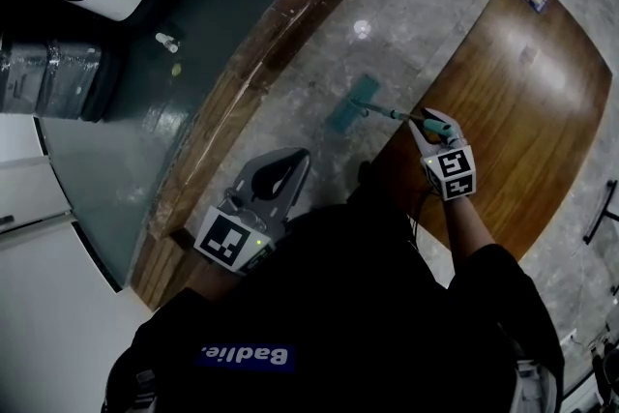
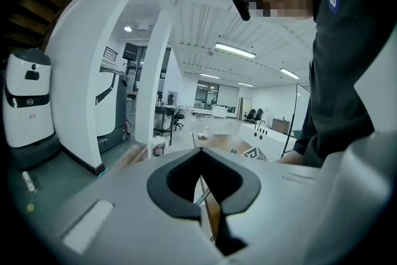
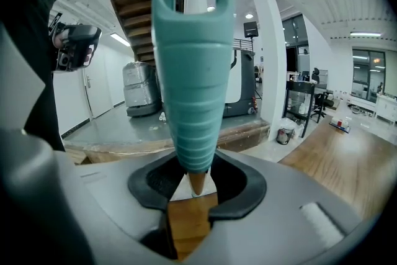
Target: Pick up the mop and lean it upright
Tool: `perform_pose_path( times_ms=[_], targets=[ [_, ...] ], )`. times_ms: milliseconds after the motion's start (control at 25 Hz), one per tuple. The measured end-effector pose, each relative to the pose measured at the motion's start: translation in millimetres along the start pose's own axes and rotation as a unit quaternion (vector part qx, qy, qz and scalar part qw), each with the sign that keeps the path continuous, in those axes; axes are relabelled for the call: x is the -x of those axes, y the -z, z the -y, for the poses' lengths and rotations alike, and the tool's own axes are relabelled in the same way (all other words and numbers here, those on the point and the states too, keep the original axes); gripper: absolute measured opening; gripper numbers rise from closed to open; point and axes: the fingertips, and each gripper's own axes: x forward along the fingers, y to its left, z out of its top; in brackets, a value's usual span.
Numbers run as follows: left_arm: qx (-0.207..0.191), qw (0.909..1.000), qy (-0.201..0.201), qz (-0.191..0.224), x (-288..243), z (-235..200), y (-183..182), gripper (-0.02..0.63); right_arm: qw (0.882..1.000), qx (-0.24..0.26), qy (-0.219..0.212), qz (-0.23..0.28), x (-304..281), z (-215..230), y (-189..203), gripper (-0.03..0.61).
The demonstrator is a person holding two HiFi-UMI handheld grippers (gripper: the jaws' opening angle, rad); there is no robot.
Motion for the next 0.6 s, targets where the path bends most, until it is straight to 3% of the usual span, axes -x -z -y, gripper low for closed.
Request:
perform_pose_path(
  times_ms=[240, 600],
  targets=[
    [-0.001, 1.0000, -0.005, -0.008, 2, 0, 2, 0.017, 1.000, 0.005, -0.003, -0.008, -2, -3, 3, 0.188],
    [0.002, 0.9999, -0.011, 0.003, 14, 2, 3, 0.017, 1.000, 0.015, 0.009, -0.014, -1, -3, 8, 0.219]
  ],
)
